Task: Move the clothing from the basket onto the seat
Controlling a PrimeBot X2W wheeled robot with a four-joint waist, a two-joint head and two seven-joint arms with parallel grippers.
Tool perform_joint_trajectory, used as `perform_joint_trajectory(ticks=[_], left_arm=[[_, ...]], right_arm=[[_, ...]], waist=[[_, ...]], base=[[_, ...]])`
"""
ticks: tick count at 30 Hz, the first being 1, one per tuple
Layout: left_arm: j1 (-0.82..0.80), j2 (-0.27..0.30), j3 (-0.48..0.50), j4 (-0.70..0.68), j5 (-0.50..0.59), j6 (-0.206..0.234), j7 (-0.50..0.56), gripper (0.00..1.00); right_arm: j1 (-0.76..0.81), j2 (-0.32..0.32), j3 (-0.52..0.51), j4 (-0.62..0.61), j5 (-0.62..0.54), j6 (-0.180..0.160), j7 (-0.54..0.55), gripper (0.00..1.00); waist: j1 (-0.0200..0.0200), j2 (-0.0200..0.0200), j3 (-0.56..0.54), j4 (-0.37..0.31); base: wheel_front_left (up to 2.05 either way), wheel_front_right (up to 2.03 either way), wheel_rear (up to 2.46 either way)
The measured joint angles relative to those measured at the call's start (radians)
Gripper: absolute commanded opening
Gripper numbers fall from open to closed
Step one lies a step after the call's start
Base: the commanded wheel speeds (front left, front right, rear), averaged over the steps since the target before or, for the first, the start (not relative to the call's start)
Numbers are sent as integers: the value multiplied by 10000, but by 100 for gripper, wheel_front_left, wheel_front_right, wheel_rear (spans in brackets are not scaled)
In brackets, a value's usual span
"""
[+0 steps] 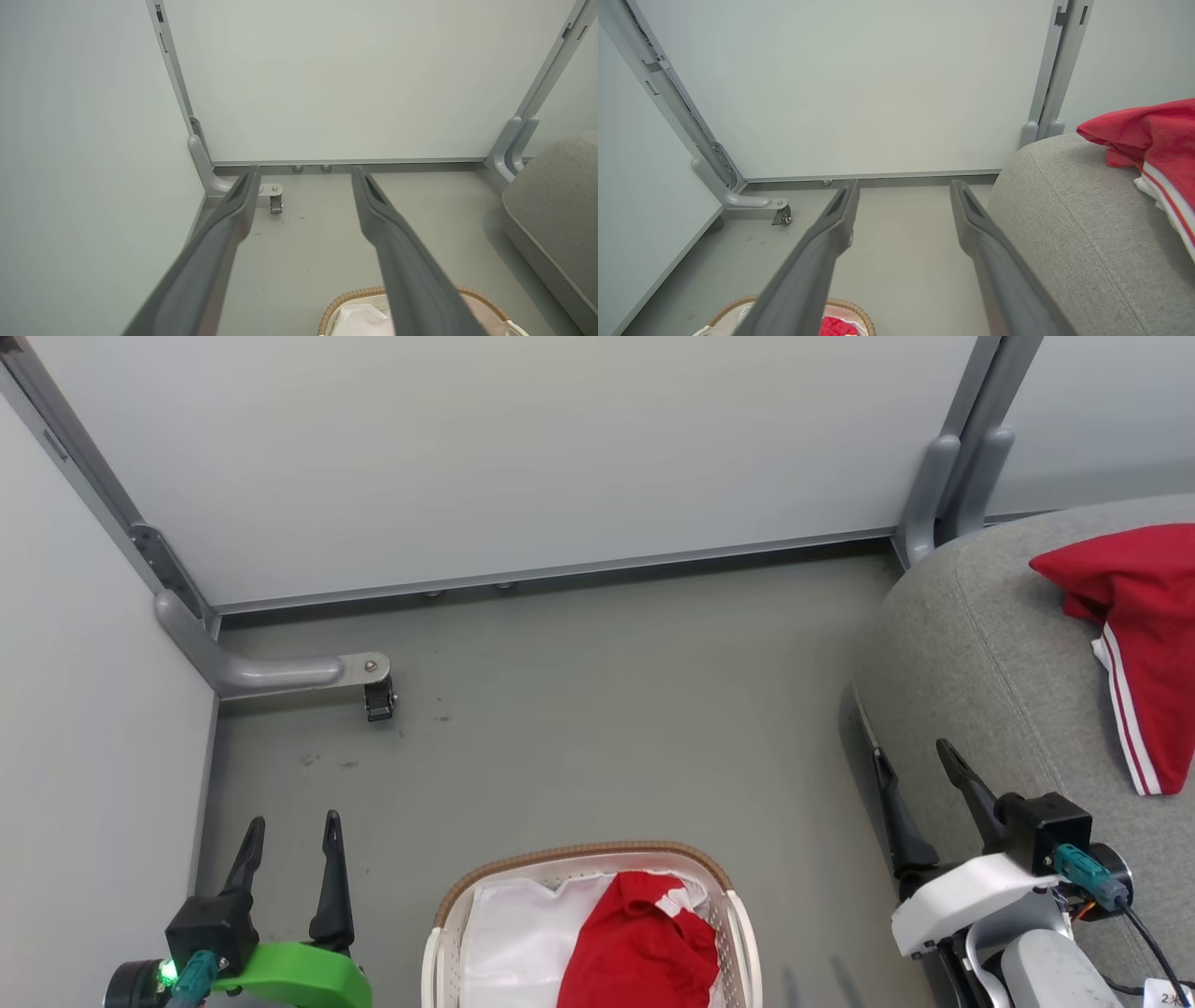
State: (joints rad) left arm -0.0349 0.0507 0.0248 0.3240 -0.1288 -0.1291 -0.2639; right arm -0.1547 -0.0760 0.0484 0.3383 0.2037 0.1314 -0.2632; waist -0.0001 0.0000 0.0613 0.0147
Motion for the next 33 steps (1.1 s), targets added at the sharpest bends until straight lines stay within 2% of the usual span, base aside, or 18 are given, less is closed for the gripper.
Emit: perform_joint_trajectory(ticks=[10,16,23,33], left_arm=[[228,0,-27,71,-96,0,0,100],[231,-4,-577,142,-88,0,0,100],[-313,-6,-1260,487,-426,0,0,100],[-1519,-17,-2568,1680,-1018,0,0,100]], right_arm=[[238,102,19,2,73,0,0,100],[231,134,59,33,86,0,0,100],[-242,134,199,-199,61,0,0,100],[-1181,173,523,-502,71,0,0,100]], waist=[[0,0,-363,46],[0,0,-244,-8],[0,0,359,-86],[0,0,1727,-477]], base=[[0,0,0],[0,0,0],[0,0,0],[0,0,0]])
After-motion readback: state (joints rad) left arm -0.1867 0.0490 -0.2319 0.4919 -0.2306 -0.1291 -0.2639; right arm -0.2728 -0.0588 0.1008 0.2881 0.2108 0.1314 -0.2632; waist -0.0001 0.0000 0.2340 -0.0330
